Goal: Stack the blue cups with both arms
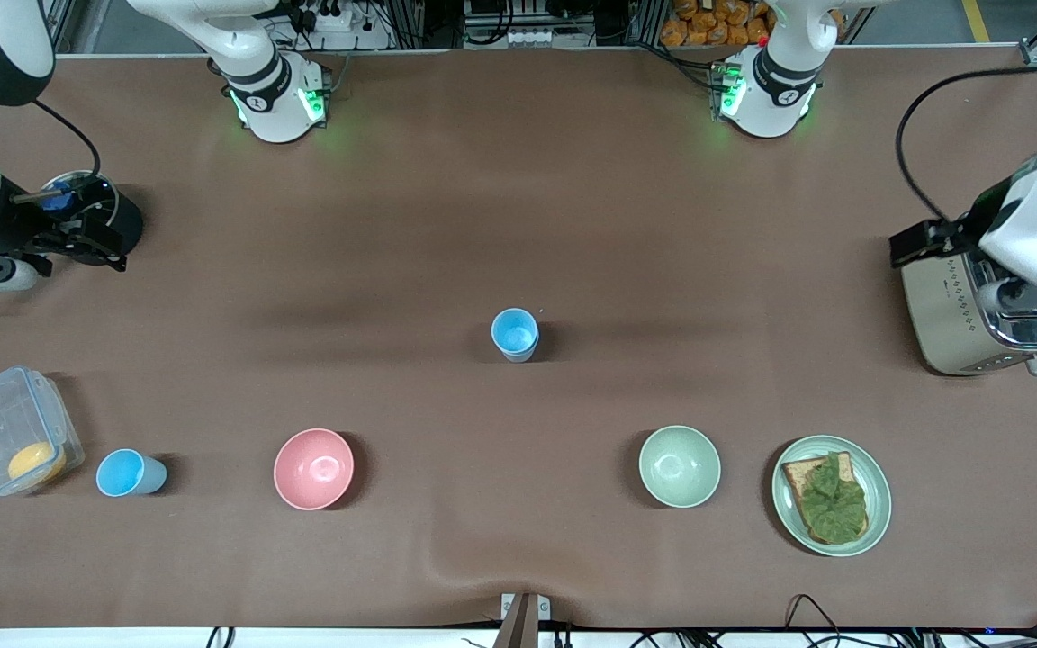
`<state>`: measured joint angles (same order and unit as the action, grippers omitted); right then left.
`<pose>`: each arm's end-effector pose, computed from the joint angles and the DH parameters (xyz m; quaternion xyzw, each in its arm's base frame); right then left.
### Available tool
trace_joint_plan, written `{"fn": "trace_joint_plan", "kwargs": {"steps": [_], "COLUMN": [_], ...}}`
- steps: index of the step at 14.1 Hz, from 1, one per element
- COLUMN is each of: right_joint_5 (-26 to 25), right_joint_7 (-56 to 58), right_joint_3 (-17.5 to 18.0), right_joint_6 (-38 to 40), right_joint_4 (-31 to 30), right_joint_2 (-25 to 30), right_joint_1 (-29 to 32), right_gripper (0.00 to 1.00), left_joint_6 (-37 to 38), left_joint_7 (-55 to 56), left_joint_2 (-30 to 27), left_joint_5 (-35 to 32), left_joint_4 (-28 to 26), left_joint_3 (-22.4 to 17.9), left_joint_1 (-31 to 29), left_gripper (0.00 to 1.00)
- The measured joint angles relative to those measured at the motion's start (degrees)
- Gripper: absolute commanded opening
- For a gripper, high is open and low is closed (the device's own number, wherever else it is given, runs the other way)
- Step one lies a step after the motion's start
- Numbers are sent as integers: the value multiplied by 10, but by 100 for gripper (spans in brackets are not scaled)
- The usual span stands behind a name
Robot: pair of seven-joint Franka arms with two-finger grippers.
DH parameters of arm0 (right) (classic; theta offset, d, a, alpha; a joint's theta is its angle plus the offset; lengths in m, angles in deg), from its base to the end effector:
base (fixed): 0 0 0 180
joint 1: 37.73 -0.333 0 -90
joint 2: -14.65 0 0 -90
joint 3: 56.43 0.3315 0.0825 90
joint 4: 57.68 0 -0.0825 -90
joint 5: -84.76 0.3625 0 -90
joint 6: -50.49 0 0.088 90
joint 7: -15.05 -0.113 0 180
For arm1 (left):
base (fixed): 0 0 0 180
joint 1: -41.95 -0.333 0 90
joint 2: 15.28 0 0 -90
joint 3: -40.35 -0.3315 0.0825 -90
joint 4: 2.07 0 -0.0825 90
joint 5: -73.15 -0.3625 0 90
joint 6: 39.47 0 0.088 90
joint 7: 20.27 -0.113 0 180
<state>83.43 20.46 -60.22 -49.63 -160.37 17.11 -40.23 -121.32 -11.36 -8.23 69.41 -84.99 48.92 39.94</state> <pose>0.5272 -0.0147 0.5713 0.9992 0.0380 -0.0016 0.0099 0.5537 -0.0498 0.6111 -0.9970 -0.0227 0.0663 0.0326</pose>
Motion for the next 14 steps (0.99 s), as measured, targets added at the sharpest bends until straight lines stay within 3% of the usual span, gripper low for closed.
{"fn": "trace_joint_plan", "kwargs": {"steps": [5, 8, 14], "right_joint_5": [0, 0, 0], "right_joint_7": [0, 0, 0], "right_joint_3": [0, 1, 11], "right_joint_6": [6, 7, 8], "right_joint_4": [4, 5, 13], "right_joint_2": [0, 0, 0], "right_joint_1": [0, 0, -5], "right_gripper": [100, 100, 100], "left_joint_6": [0, 0, -2], "left_joint_7": [-26, -79, -81], "left_joint_2": [-66, -73, -74], "left_joint_5": [4, 12, 27], "left_joint_4": [-59, -61, -56], "left_joint_3": [-8, -26, -56], "left_joint_1": [16, 20, 53], "left_gripper": [100, 100, 100]}}
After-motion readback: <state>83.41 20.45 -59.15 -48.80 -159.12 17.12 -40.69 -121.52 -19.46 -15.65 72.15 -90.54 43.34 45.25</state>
